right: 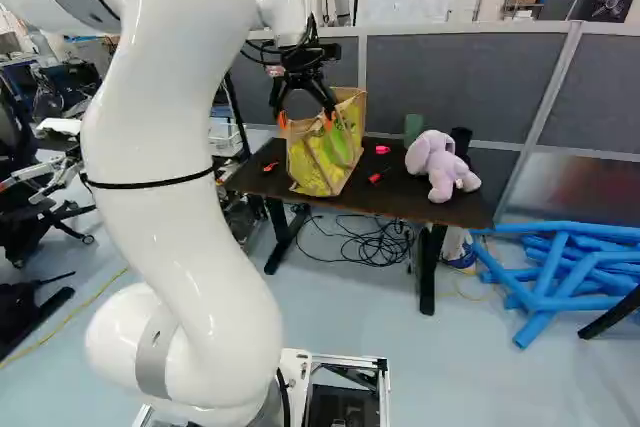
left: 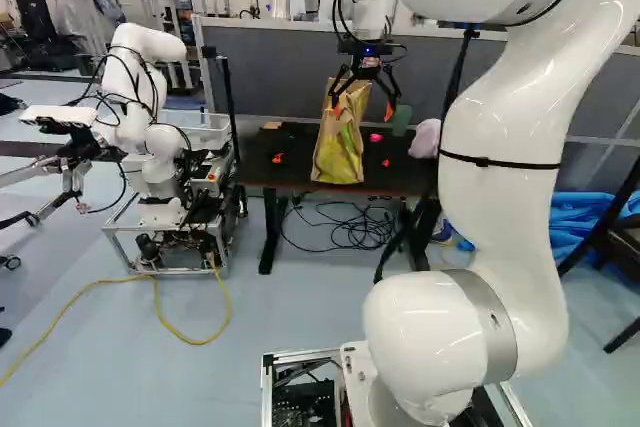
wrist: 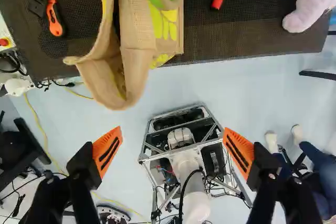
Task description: Pick up the bag on the ground and place it on the table
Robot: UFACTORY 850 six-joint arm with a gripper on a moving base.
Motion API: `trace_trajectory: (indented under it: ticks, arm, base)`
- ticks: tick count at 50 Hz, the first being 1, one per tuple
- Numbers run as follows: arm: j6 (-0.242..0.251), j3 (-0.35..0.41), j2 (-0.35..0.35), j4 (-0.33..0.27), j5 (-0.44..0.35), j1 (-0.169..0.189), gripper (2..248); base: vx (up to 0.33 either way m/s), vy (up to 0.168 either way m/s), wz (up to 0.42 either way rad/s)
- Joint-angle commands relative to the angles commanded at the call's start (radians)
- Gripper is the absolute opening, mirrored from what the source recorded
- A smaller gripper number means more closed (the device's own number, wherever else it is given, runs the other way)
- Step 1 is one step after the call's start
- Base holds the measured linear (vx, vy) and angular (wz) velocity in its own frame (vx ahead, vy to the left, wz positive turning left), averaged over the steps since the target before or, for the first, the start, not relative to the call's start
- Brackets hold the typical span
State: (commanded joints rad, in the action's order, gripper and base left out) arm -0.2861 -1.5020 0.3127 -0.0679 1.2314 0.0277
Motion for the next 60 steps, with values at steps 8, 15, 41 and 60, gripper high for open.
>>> trace_trajectory:
  ticks: [8,15,41,60]
  arm:
    - [0.000,0.000,0.000,0.000,0.000,0.000,247]
    - [0.000,0.000,0.000,0.000,0.000,0.000,247]
    - [0.000,0.000,0.000,0.000,0.000,0.000,247]
    - [0.000,0.000,0.000,0.000,0.000,0.000,247]
  base:
    - [-0.115,-0.002,0.010]
    - [-0.120,-0.003,0.008]
    - [-0.102,-0.001,0.009]
    - [-0.022,-0.001,0.001]
